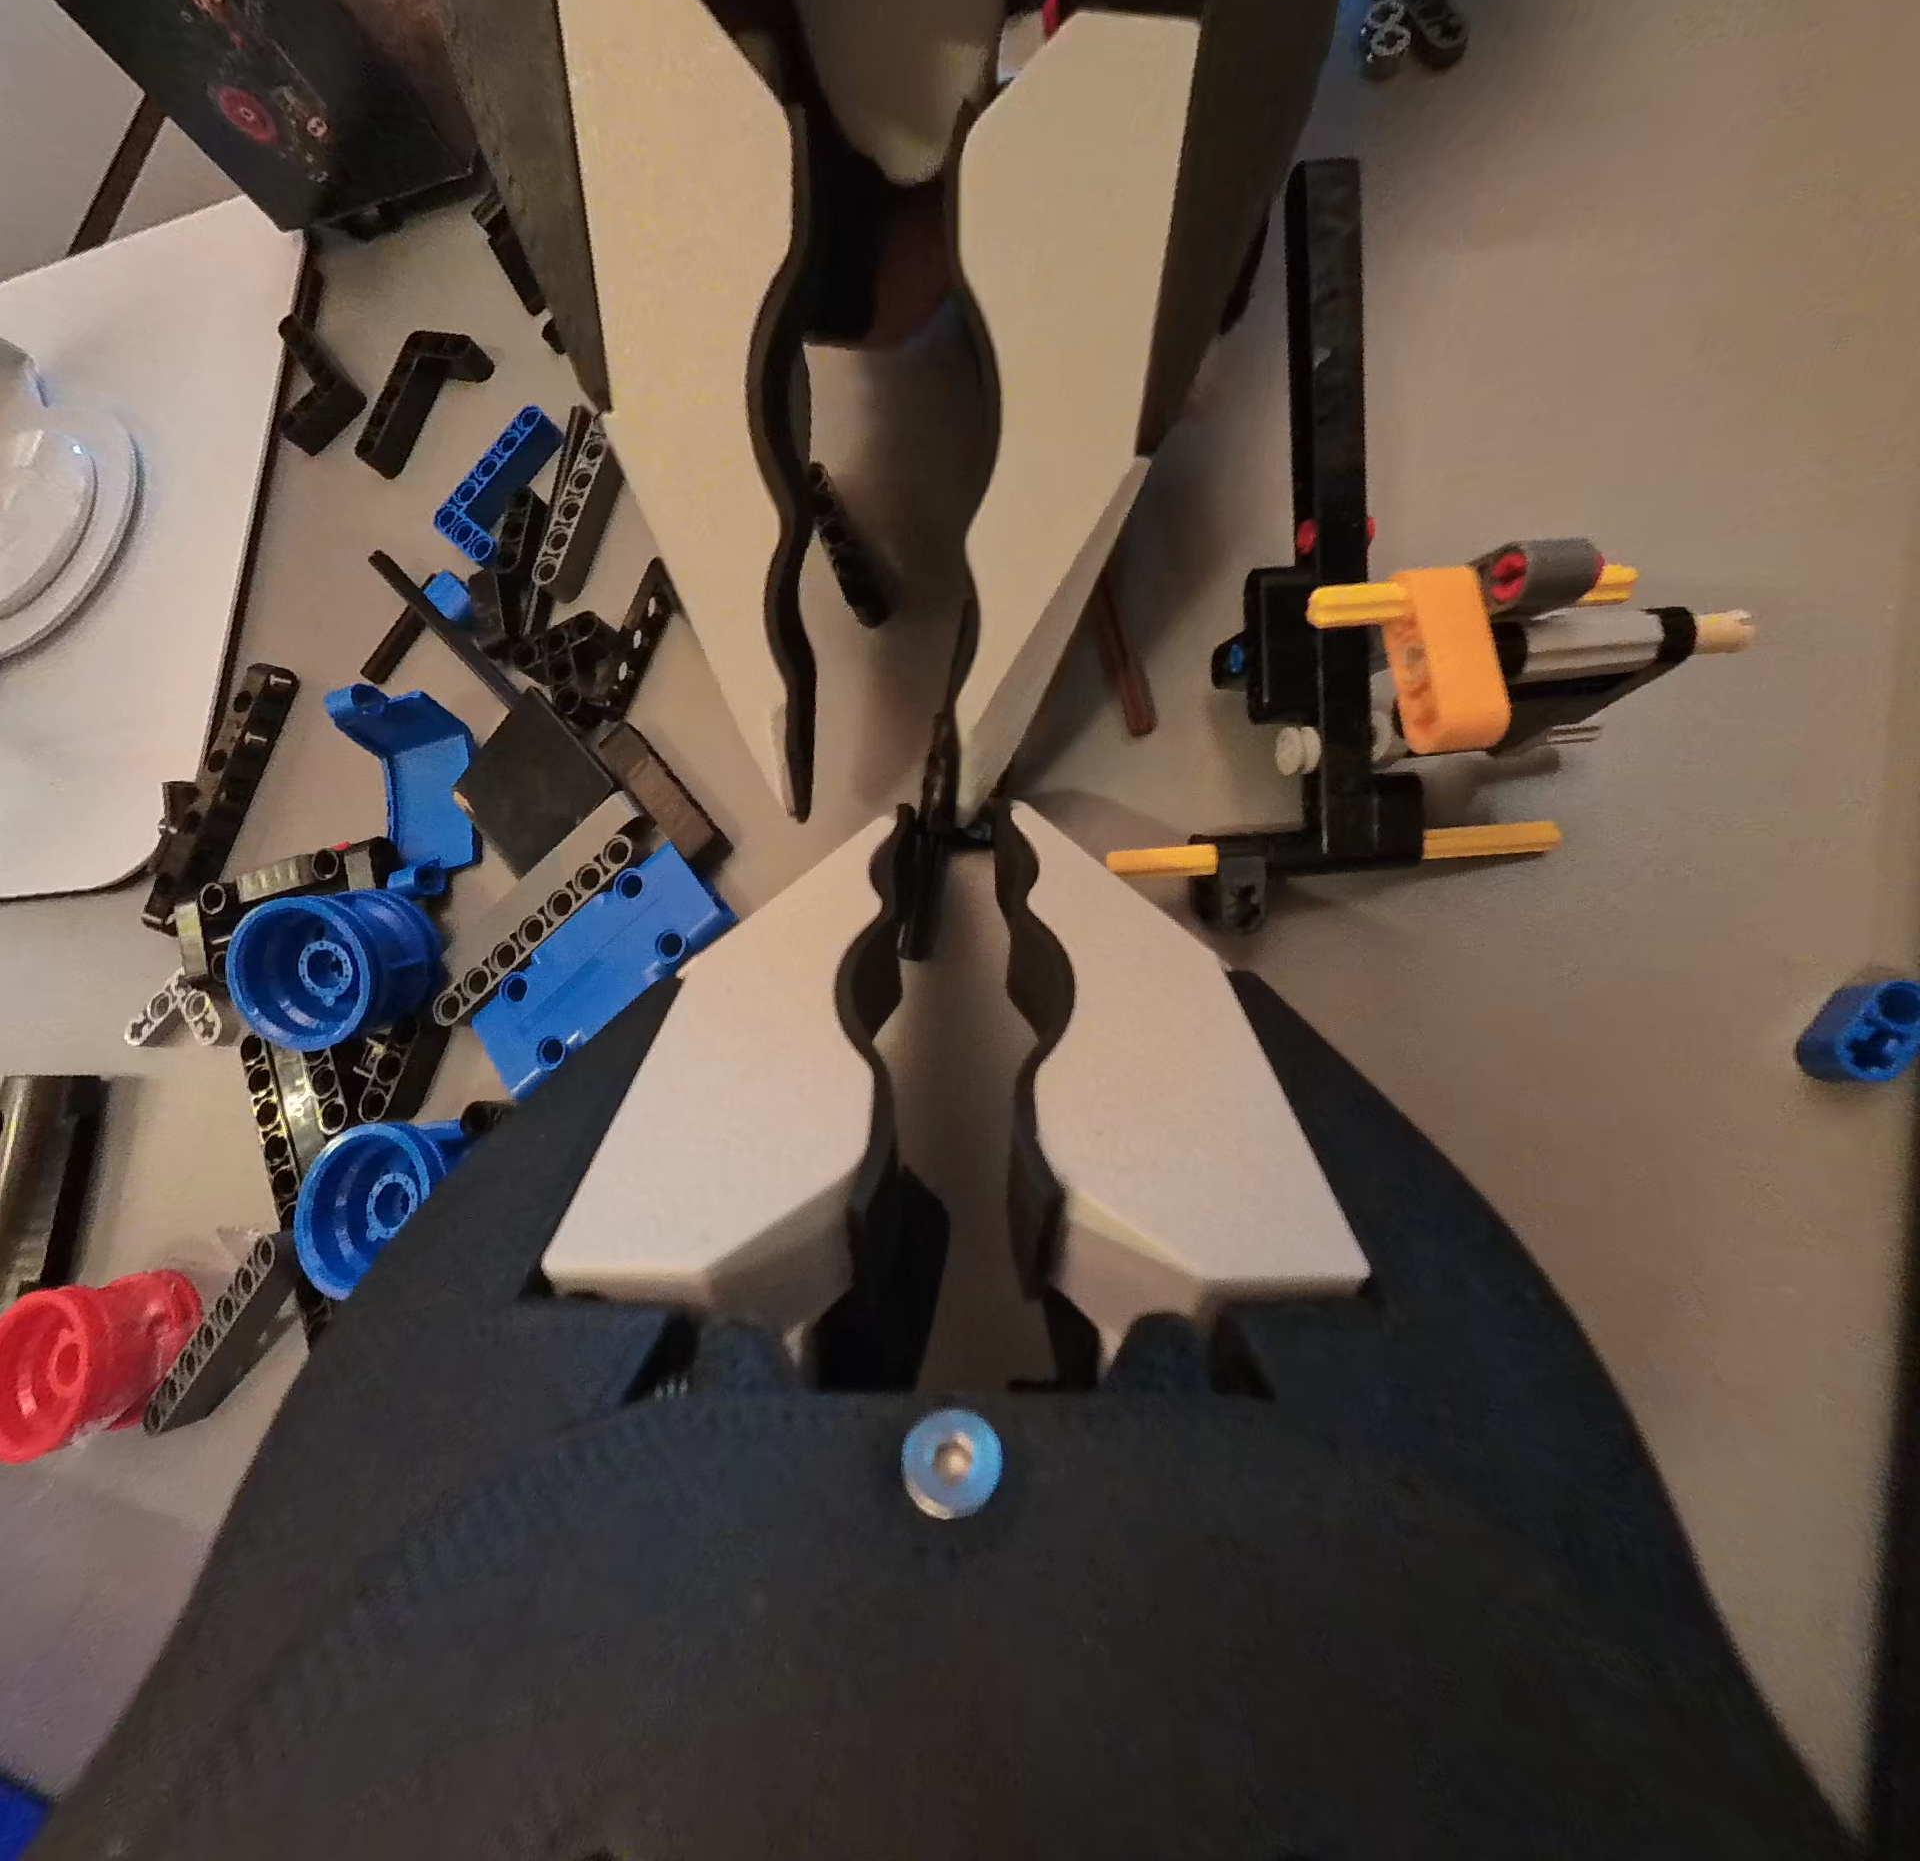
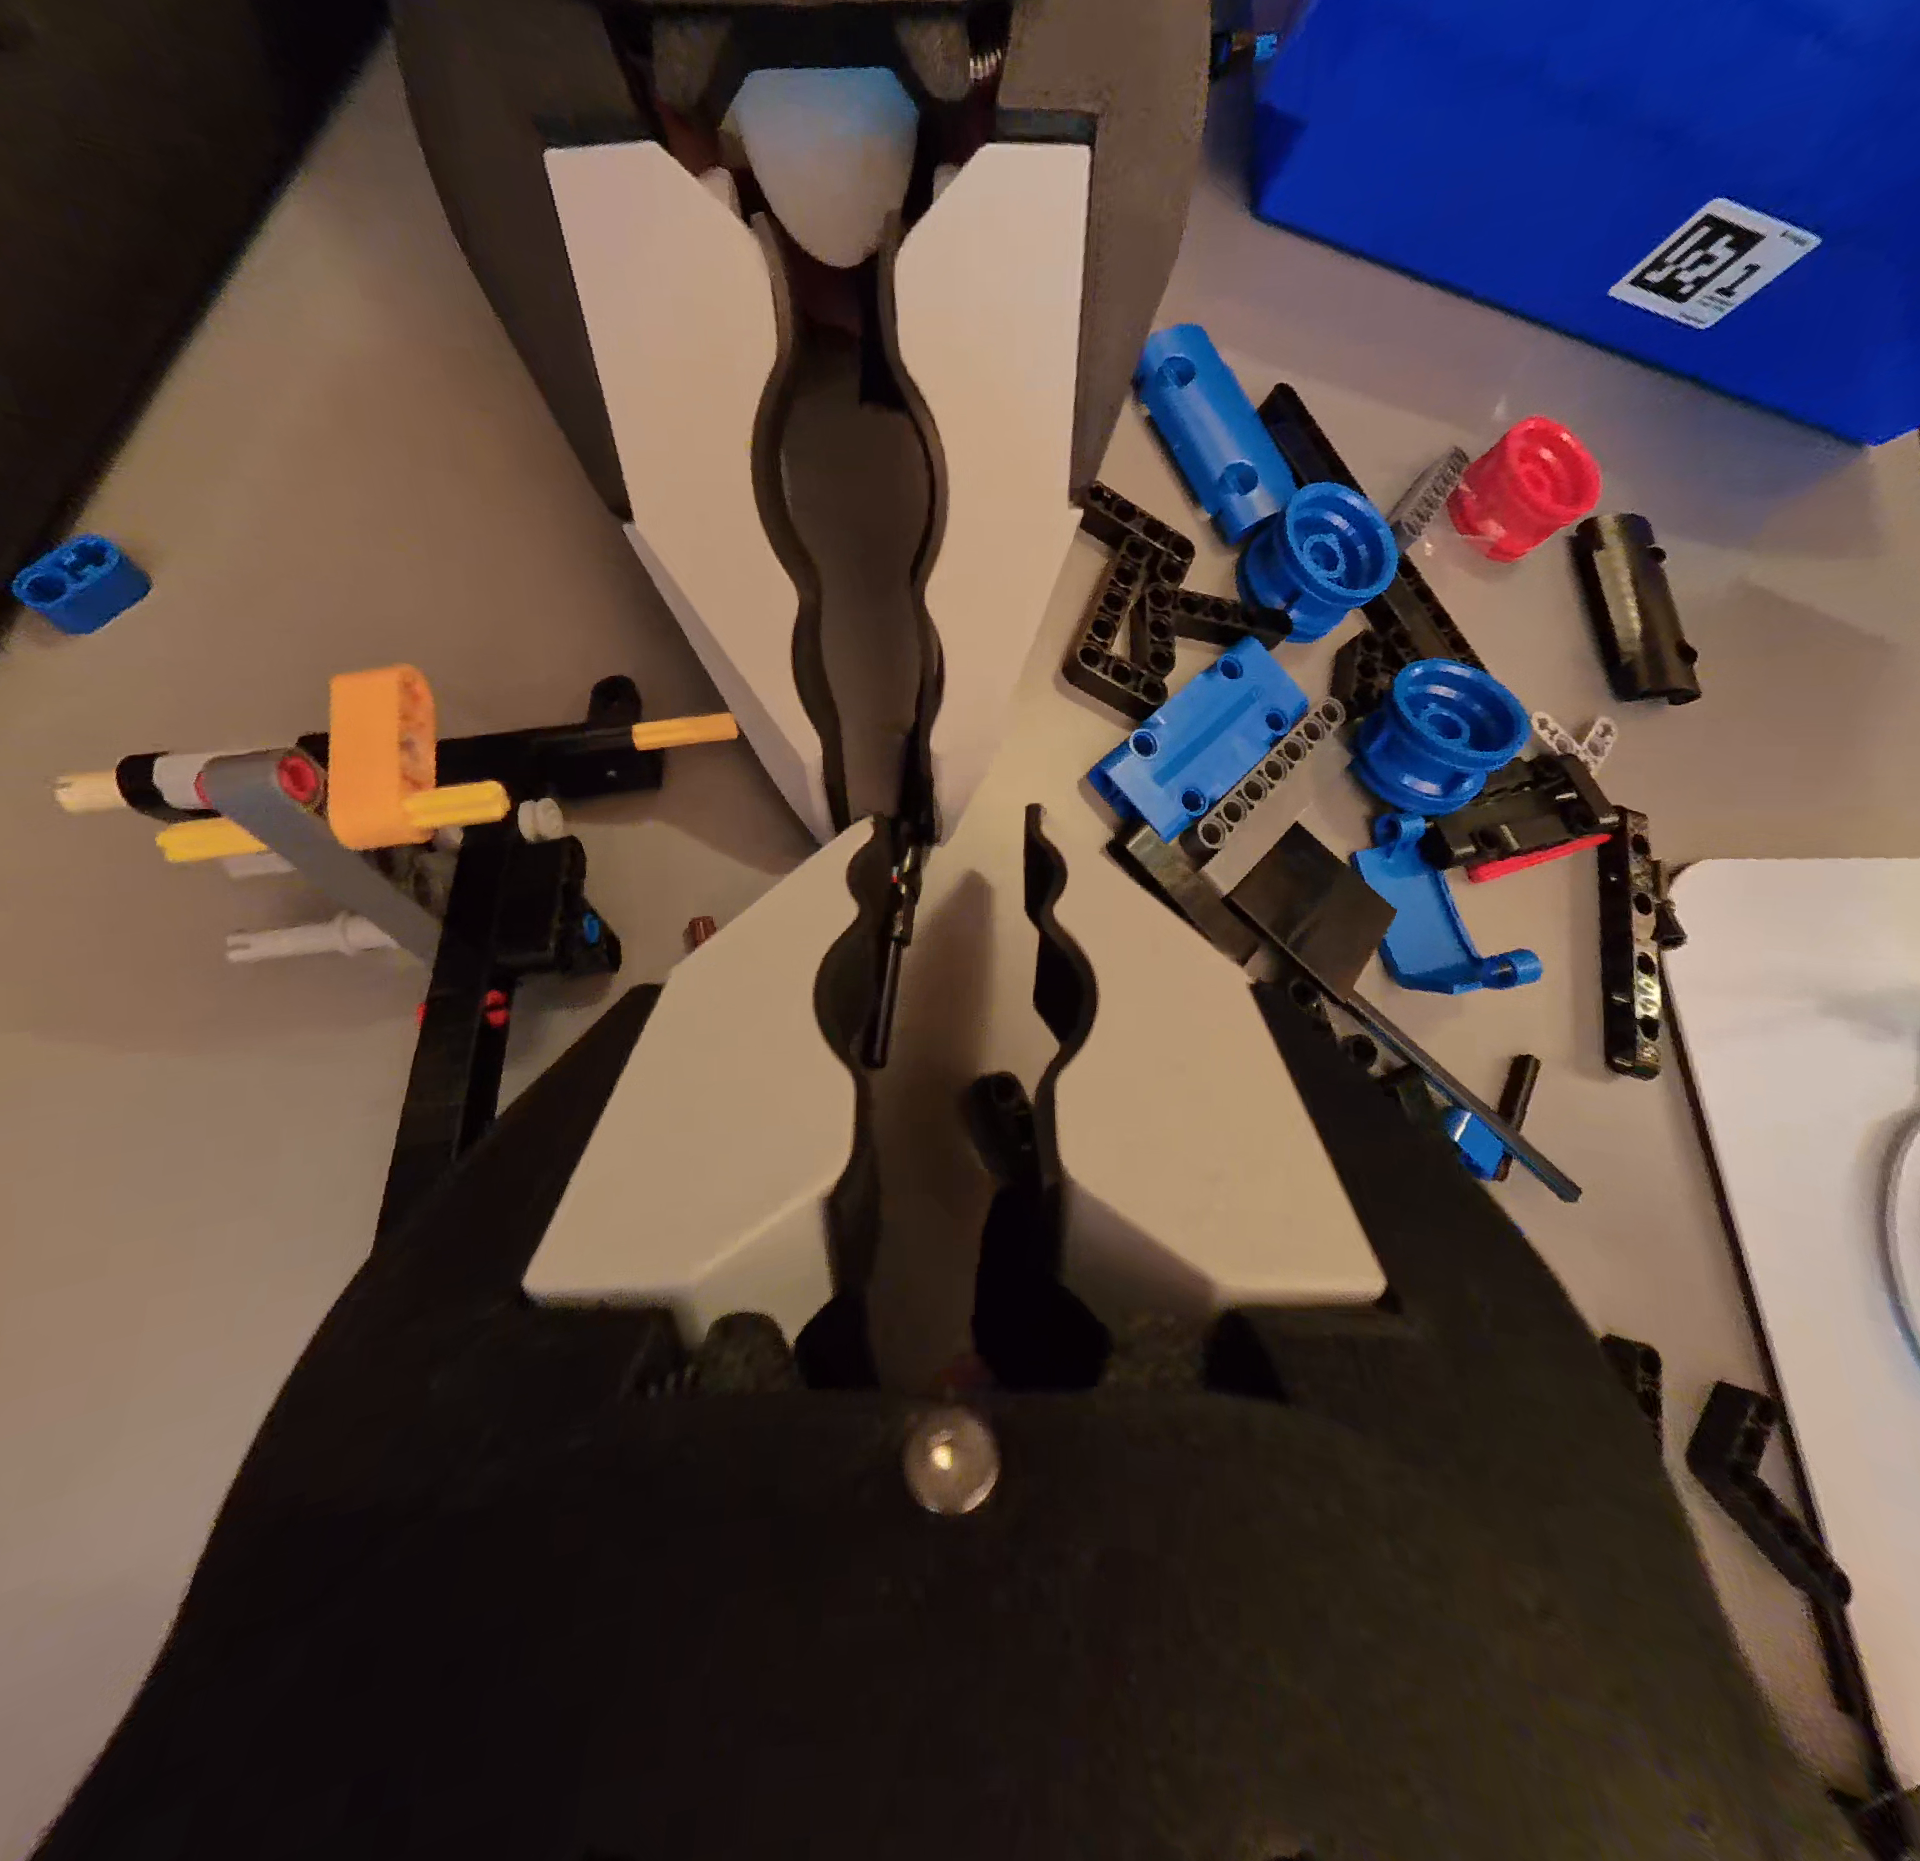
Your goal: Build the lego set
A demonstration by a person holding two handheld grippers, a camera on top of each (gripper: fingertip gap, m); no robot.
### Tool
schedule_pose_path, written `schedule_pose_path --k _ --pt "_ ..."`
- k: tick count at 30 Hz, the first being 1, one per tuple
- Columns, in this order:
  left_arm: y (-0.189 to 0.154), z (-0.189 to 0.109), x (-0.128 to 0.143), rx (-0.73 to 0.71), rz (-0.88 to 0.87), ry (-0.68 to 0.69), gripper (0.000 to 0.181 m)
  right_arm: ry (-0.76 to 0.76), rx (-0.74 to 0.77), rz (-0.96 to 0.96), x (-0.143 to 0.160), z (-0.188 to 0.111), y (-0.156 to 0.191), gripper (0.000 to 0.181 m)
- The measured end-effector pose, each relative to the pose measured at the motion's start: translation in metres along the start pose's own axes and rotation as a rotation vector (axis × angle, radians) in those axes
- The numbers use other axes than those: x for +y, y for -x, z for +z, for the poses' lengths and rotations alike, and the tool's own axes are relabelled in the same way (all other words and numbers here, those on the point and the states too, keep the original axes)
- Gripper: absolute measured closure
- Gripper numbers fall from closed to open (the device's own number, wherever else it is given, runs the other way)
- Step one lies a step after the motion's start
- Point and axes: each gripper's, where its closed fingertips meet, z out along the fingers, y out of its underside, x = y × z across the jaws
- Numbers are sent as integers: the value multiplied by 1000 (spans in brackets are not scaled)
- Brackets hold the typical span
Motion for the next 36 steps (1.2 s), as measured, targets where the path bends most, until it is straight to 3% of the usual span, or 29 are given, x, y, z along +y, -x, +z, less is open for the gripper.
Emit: schedule_pose_path --k 7,13,21,26,30,33,36 --pt "0 0 0 -2 3 -1 168 10 17 -11 0 -1 -1 166" --pt "0 1 -1 -1 5 -4 168 -1 1 -3 8 -8 2 156" --pt "-1 1 -1 2 3 -8 168 58 -41 -30 21 -16 9 164" --pt "-1 2 -2 7 0 -11 168 17 -13 16 11 -18 2 164" --pt "-1 2 -2 4 1 -12 168 63 1 24 24 -19 -2 177" --pt "-1 2 -2 3 5 -9 168 -13 -40 77 7 -22 3 168" --pt "-1 2 -2 2 3 -10 168 64 -7 3 17 -15 3 165"
